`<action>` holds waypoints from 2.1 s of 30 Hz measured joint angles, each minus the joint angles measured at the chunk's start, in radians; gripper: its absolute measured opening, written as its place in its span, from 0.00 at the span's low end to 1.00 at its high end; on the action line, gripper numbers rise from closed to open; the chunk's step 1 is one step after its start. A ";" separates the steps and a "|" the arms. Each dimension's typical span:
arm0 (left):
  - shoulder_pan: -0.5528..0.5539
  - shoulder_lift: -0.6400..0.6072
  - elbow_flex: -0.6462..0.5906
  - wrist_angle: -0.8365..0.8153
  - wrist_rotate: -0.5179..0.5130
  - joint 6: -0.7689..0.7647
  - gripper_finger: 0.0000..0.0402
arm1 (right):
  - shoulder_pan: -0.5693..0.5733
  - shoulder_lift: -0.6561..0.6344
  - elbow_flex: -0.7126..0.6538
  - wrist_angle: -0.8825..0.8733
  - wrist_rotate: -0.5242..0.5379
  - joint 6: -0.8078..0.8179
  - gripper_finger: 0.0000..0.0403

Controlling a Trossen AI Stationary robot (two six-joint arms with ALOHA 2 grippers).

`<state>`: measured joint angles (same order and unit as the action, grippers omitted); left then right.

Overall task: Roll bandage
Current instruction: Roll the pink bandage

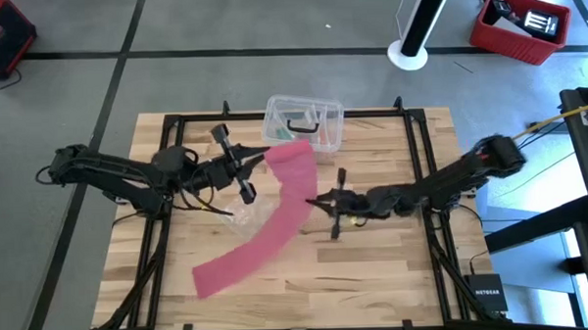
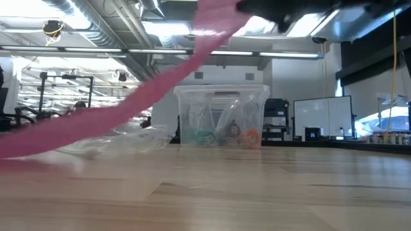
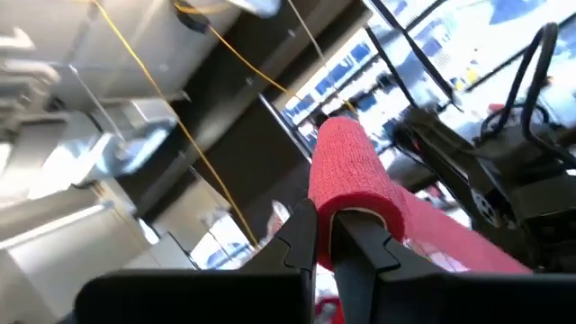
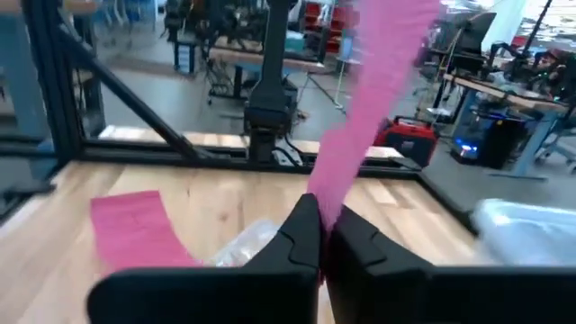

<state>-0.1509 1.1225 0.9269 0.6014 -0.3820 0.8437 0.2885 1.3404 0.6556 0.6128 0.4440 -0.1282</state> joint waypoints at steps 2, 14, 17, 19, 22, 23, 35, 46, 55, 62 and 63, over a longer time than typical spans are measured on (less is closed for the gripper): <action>0.000 -0.001 0.043 -0.005 0.001 0.030 0.03 | -0.001 -0.108 0.000 -0.124 -0.001 -0.010 0.02; 0.028 0.013 0.157 -0.161 0.002 -0.045 0.03 | -0.001 -0.356 -0.002 -0.423 -0.018 0.107 0.03; 0.035 0.038 0.156 -0.203 0.002 -0.088 0.03 | -0.001 -0.303 -0.003 -0.480 -0.010 0.190 0.08; 0.039 0.053 0.156 -0.231 0.001 -0.107 0.03 | -0.001 -0.273 -0.004 -0.512 -0.026 0.232 0.14; 0.042 0.067 0.156 -0.271 0.000 -0.128 0.03 | -0.001 -0.242 -0.004 -0.520 -0.083 0.293 0.26; 0.043 0.069 0.156 -0.279 0.000 -0.135 0.03 | -0.001 -0.237 -0.003 -0.528 -0.118 0.311 0.31; 0.034 0.074 0.156 -0.314 0.001 -0.177 0.03 | -0.001 -0.288 0.195 -0.859 0.025 0.275 0.63; 0.036 0.081 0.156 -0.309 0.034 -0.190 0.03 | -0.039 -0.076 0.096 -0.453 -0.002 0.156 0.57; 0.036 0.081 0.156 -0.297 0.043 -0.174 0.03 | -0.040 0.051 0.096 -0.358 -0.012 0.071 0.39; 0.058 0.081 0.156 -0.301 0.028 -0.163 0.03 | 0.003 0.022 0.151 -0.346 -0.083 -0.033 0.13; 0.065 0.081 0.156 -0.303 0.026 -0.163 0.03 | 0.018 0.014 0.167 -0.365 -0.088 -0.061 0.07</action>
<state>-0.0856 1.2034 1.0824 0.2981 -0.3559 0.6805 0.3063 1.3545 0.8228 0.2482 0.3564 -0.1892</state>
